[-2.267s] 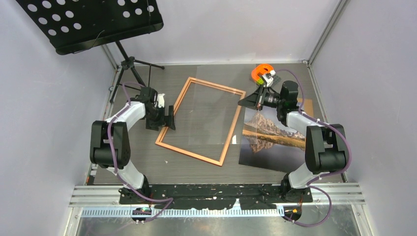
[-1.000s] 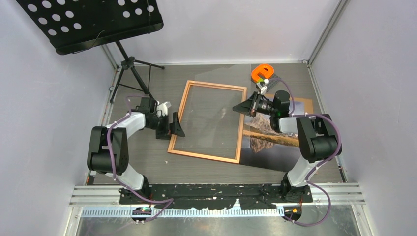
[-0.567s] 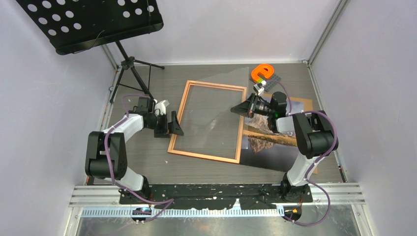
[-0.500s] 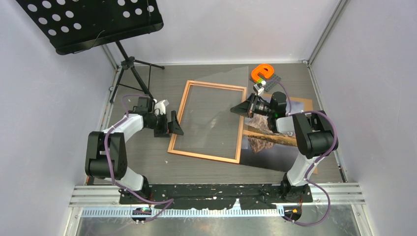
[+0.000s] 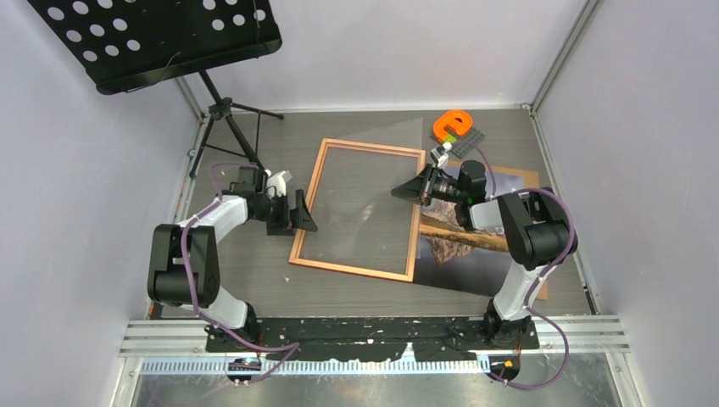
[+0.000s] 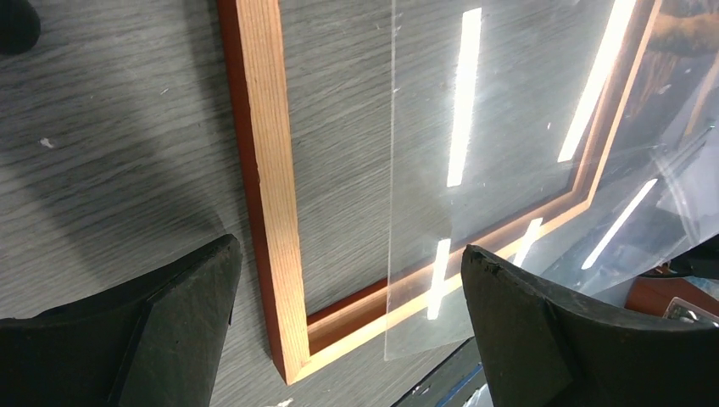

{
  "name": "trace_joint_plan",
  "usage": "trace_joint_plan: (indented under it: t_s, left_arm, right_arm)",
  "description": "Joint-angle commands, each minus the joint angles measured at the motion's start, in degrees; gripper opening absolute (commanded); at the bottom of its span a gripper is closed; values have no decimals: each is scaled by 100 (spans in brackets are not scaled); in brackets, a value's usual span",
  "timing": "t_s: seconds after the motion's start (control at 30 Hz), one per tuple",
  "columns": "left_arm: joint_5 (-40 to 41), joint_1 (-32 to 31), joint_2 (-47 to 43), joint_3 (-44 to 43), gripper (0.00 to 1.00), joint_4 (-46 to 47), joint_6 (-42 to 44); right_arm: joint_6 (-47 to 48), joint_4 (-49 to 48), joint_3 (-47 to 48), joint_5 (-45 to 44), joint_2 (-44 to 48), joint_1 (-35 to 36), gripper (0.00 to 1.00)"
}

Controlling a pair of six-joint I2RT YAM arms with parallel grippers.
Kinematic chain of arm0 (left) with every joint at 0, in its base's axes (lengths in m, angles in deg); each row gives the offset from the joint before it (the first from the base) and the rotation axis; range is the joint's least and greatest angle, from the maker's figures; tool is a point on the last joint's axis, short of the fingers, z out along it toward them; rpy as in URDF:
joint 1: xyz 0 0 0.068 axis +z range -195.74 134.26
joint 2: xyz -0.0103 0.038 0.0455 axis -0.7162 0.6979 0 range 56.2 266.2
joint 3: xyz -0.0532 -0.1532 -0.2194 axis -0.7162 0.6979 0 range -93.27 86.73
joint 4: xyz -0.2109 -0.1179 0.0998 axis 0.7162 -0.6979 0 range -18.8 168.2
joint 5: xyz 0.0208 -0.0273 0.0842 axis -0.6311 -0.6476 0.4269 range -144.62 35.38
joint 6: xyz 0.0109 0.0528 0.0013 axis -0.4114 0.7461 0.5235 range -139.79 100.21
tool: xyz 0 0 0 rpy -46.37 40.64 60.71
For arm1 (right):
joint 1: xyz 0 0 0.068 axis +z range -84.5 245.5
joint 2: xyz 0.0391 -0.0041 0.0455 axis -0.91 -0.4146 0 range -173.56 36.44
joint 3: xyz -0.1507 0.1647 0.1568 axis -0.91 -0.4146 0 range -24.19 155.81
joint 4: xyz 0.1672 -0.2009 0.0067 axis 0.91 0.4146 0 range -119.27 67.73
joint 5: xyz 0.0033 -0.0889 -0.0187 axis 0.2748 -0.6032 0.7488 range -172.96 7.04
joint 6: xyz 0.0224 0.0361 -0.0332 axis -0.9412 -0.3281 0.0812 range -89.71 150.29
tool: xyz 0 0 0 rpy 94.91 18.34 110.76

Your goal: Put the photo into the frame

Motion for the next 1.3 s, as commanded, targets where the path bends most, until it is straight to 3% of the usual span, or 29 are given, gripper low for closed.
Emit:
trace_joint_plan:
  t_s: [0.0,1.27]
  left_arm:
    - [-238,49,57,-248,100,281,32]
    - [-251,48,440,-250,100,499,-73]
  right_arm:
    - [83,-349,175,-154,-73,86,6]
    - [-91,-810,182,-449,-428,335,6]
